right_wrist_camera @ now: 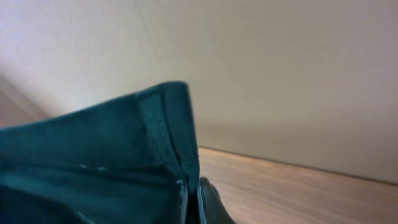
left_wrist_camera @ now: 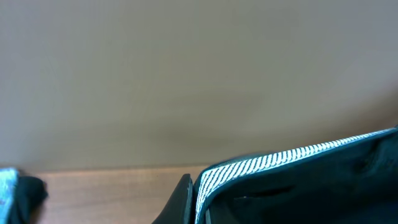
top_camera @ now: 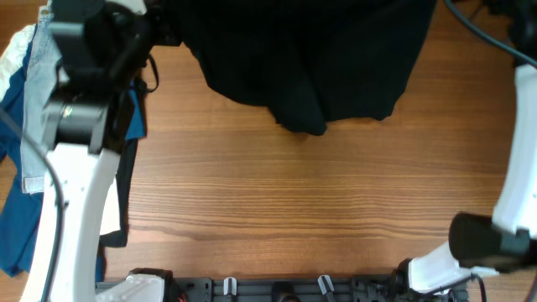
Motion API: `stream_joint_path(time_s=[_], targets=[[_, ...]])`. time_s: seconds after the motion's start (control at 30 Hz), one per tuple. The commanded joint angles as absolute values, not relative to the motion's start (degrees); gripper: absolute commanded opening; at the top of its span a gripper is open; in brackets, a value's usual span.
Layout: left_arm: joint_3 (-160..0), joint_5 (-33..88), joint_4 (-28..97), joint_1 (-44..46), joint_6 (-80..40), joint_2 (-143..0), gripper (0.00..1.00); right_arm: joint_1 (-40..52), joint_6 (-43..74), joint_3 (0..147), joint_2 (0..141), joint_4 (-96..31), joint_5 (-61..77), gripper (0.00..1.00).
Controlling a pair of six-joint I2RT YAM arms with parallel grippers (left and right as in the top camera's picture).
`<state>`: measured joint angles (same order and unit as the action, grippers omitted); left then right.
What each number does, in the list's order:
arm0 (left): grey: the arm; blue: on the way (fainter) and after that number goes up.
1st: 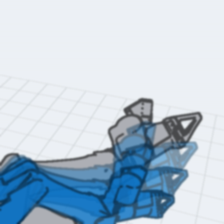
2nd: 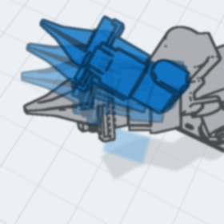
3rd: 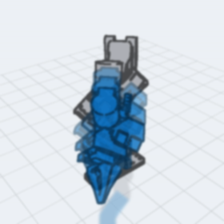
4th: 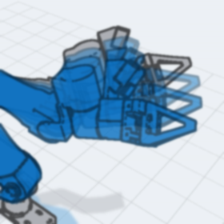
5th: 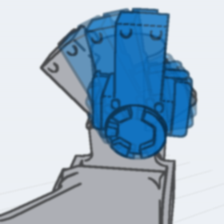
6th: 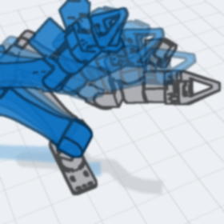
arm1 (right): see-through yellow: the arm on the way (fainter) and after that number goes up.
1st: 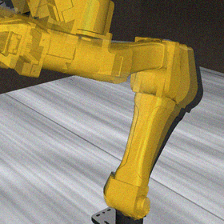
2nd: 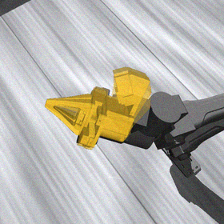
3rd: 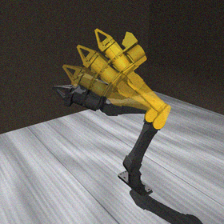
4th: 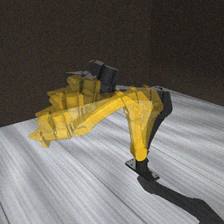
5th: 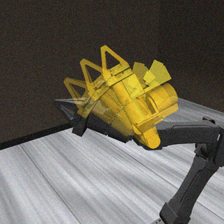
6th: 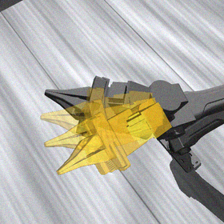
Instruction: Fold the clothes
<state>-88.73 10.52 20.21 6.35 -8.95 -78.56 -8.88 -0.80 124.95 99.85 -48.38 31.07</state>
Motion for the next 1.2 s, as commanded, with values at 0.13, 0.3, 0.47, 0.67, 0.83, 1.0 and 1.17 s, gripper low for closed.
stream_joint_path(time_s=[0.13, 0.3, 0.47, 0.67, 0.83, 1.0, 1.17], targets=[[-89.1, -1.1, 17.4, 3.4, -4.9, -62.2, 0.04, -20.8, -4.3, 125.6, 86.6, -55.3, 21.8, 0.04], [-89.2, 1.7, 19.7, 3.5, -4.7, -61.4, 0.04, -21.5, -4.5, 125.6, 83.6, -57.6, 26.0, 0.05], [-89.2, 7.0, 21.9, 3.5, -4.7, -67.2, 0.04, -21.3, -4.6, 125.6, 88.5, -60.4, 35.4, 0.05], [-89.2, 9.6, 10.3, 5.3, -7.6, -76.1, 0.04, -20.8, -6.6, 125.5, 96.8, -63.4, 43.0, 0.50], [-89.2, 9.6, -5.0, 12.6, -8.1, -85.0, 0.04, -15.9, -11.9, 124.0, 102.1, -67.6, 43.8, 0.73], [-89.2, 9.4, -5.5, 15.6, -8.1, -89.5, 0.04, -7.8, -10.7, 123.0, 110.2, -67.3, 43.8, 0.76], [-89.2, 9.4, -3.6, 15.6, -8.1, -89.6, 0.04, 0.6, -4.0, 123.0, 122.8, -65.7, 47.0, 0.75]])
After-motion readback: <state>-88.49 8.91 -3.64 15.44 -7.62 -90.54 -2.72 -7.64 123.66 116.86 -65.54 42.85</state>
